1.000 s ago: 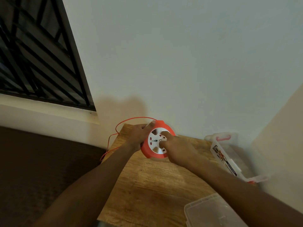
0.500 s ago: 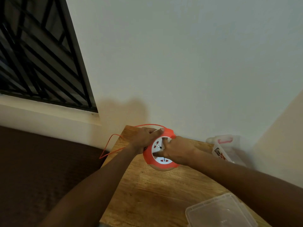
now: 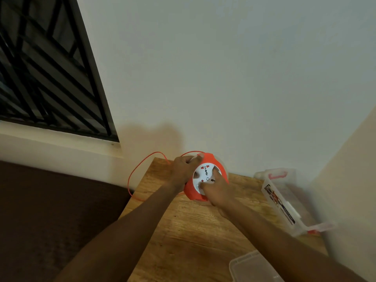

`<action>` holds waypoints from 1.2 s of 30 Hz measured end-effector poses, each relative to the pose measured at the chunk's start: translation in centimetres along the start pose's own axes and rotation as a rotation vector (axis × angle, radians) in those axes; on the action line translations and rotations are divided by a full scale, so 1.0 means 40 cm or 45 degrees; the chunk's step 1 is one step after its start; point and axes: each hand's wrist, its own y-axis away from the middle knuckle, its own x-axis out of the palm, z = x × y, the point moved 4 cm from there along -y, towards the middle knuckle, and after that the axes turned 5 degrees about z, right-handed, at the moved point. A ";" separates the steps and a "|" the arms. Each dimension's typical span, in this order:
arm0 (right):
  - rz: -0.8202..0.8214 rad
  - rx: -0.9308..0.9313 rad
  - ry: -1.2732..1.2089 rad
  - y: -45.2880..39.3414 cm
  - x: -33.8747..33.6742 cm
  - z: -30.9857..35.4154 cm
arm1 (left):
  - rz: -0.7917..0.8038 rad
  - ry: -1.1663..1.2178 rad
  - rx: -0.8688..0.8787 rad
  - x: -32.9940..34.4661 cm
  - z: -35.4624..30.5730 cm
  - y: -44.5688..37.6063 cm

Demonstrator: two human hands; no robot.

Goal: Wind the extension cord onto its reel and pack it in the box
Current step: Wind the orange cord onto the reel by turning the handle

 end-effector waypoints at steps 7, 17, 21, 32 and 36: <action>-0.089 -0.458 1.294 0.025 -0.036 0.024 | 0.040 0.116 -0.127 -0.018 0.029 0.002; 0.426 -1.183 2.185 0.046 -0.058 0.071 | 0.256 0.034 -0.161 -0.036 0.021 0.011; 0.425 -1.190 2.319 0.052 -0.053 0.087 | 0.306 0.095 -0.201 -0.046 0.013 0.012; 0.569 -1.299 2.548 0.092 -0.024 0.103 | 0.487 0.033 -0.269 -0.043 0.021 0.022; 0.564 -1.295 2.609 0.093 0.008 0.092 | 0.557 -0.123 -0.219 -0.032 0.012 0.015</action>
